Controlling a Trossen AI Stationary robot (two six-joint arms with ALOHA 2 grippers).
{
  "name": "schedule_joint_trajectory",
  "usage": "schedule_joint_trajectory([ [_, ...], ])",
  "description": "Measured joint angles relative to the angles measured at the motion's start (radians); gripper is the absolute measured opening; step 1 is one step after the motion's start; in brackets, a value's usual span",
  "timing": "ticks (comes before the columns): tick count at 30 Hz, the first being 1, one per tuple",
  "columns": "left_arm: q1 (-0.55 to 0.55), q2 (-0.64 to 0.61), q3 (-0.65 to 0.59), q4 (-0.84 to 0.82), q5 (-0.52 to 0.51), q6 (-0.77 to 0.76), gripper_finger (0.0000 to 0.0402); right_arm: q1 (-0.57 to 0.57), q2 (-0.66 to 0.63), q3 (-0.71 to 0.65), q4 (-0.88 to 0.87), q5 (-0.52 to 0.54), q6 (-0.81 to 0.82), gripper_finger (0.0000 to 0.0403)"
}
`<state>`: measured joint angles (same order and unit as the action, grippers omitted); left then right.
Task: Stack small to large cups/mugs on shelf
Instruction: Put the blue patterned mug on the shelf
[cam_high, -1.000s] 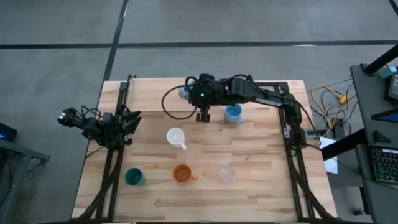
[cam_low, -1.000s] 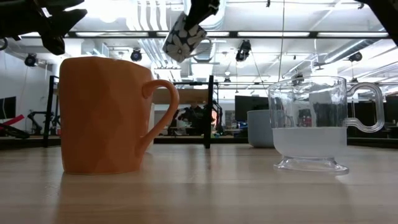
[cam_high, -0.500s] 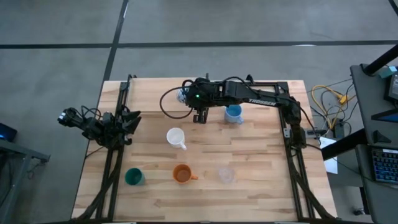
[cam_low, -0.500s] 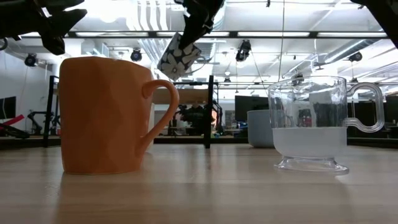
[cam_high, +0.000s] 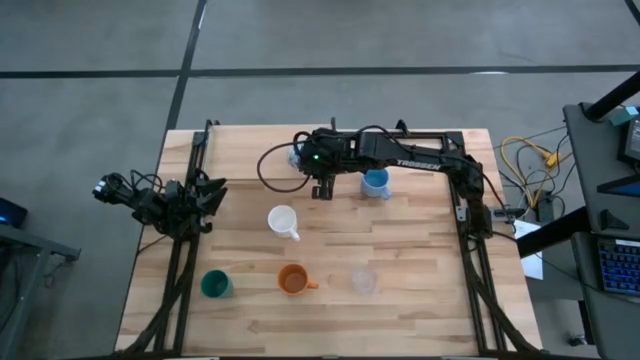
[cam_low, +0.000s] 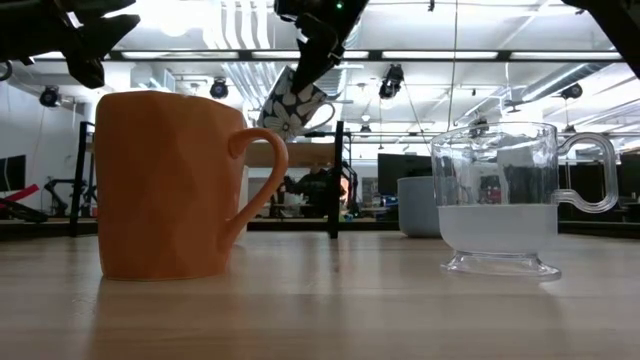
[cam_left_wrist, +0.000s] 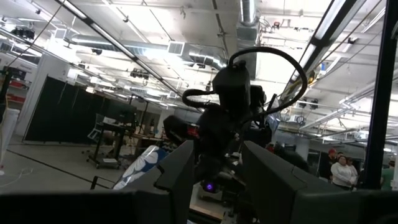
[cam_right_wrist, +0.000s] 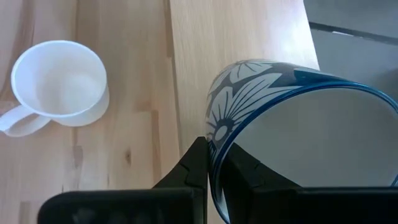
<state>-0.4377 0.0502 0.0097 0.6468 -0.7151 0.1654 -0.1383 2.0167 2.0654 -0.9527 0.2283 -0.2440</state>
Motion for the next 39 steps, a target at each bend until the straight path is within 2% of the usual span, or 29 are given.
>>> schedule_joint_trajectory([
  [17, 0.0, 0.001, 0.0, 0.0, 0.0, 0.0, 0.0122, 0.0, 0.0, -0.007, 0.0, 0.0, 0.0, 0.0018],
  [39, 0.0, 0.0, 0.0, 0.0, 0.0, 0.0, 0.0122, 0.0, 0.0, -0.008, -0.002, -0.001, -0.001, 0.0038],
])
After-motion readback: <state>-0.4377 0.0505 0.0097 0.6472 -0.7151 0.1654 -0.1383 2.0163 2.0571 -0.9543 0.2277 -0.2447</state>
